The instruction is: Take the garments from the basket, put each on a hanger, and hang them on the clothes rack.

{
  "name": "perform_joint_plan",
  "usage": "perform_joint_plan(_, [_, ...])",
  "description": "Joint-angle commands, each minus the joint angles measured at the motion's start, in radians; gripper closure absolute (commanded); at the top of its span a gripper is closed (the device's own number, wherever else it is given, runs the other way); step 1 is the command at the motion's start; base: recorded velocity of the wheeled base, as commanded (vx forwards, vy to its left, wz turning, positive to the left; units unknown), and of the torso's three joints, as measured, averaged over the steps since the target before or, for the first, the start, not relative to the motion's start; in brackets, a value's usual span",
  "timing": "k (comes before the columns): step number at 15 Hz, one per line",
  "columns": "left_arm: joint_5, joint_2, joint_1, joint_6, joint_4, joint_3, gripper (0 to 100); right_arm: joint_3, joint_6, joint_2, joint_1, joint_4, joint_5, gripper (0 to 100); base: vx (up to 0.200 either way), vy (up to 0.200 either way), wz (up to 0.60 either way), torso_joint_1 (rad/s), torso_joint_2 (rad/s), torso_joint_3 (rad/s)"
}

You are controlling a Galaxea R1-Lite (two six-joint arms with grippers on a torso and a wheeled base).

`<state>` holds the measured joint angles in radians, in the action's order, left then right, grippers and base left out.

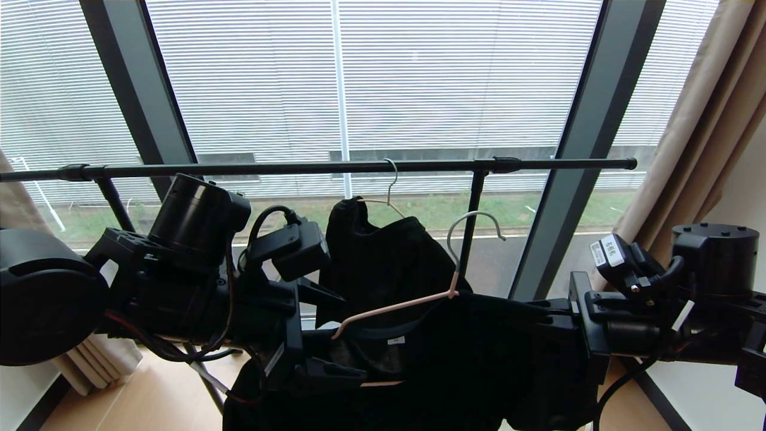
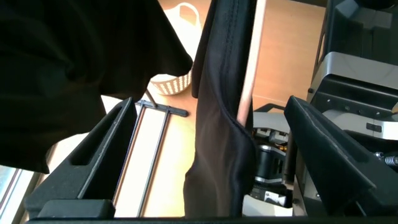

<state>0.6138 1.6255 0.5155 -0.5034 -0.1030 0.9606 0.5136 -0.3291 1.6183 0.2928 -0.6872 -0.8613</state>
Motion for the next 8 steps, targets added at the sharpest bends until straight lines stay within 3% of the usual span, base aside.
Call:
perform_joint_plan(1, [-0.003,0.0,0.003,0.003,0.0,0.003,100,0.0,-0.001,-0.003,0.0,0.0,-0.001,100,0.0,0.0,0.0,0.0,0.0,0.0])
perform_joint_plan(8, [-0.002,-0.009,0.003,0.002,0.0,0.003,100,0.005,0.001,0.008,0.003,-0.002,-0.001,100,0.0,0.0,0.0,0.0,0.0,0.0])
